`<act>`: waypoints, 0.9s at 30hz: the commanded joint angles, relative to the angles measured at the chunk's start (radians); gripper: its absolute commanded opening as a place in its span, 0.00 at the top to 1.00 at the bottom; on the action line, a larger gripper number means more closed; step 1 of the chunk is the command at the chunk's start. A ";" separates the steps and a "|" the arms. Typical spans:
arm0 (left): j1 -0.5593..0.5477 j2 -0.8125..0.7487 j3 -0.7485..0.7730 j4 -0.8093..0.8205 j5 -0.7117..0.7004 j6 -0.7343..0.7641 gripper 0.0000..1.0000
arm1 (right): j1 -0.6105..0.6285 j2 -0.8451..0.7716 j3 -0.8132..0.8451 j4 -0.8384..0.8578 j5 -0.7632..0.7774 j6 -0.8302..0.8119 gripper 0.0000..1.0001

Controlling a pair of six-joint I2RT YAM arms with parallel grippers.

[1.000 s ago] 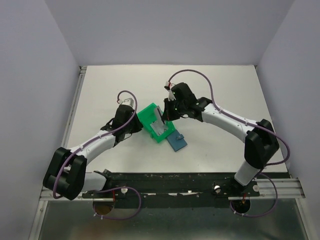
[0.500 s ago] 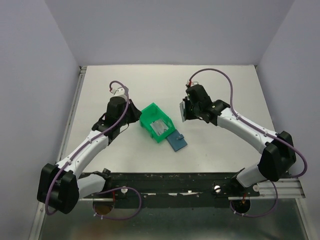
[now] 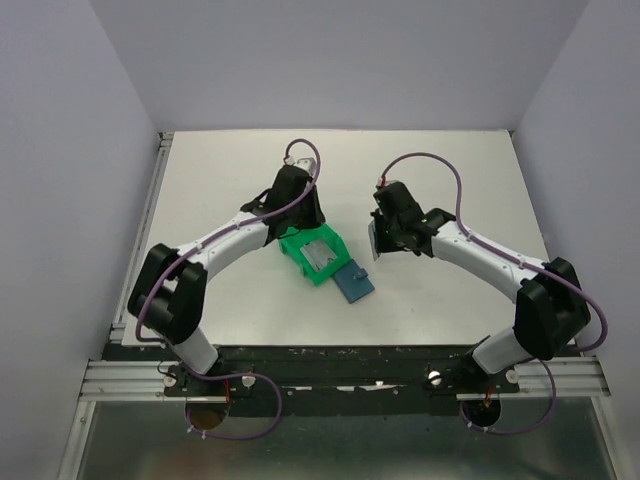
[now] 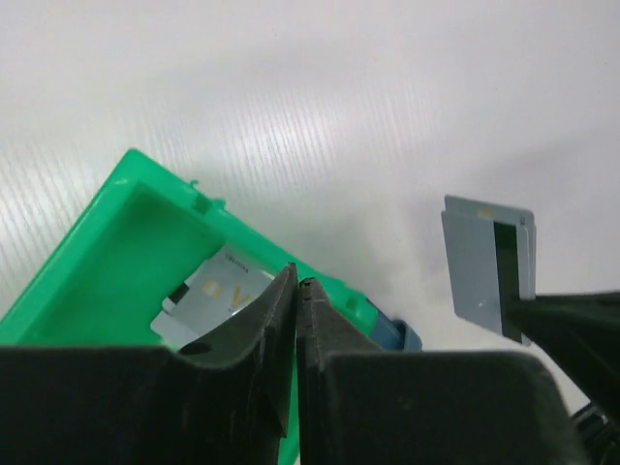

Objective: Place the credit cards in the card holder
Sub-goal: Move the storage box to the center of the board.

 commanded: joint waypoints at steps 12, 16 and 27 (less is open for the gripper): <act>0.183 0.198 0.082 -0.125 0.016 -0.002 0.84 | -0.048 -0.163 -0.135 0.088 -0.103 0.031 0.99; 0.236 0.238 0.115 -0.137 -0.001 -0.003 0.84 | -0.054 -0.184 -0.165 0.101 -0.117 0.035 0.99; 0.338 0.291 0.325 -0.233 -0.121 0.031 0.84 | -0.068 -0.206 -0.210 0.126 -0.132 0.035 0.99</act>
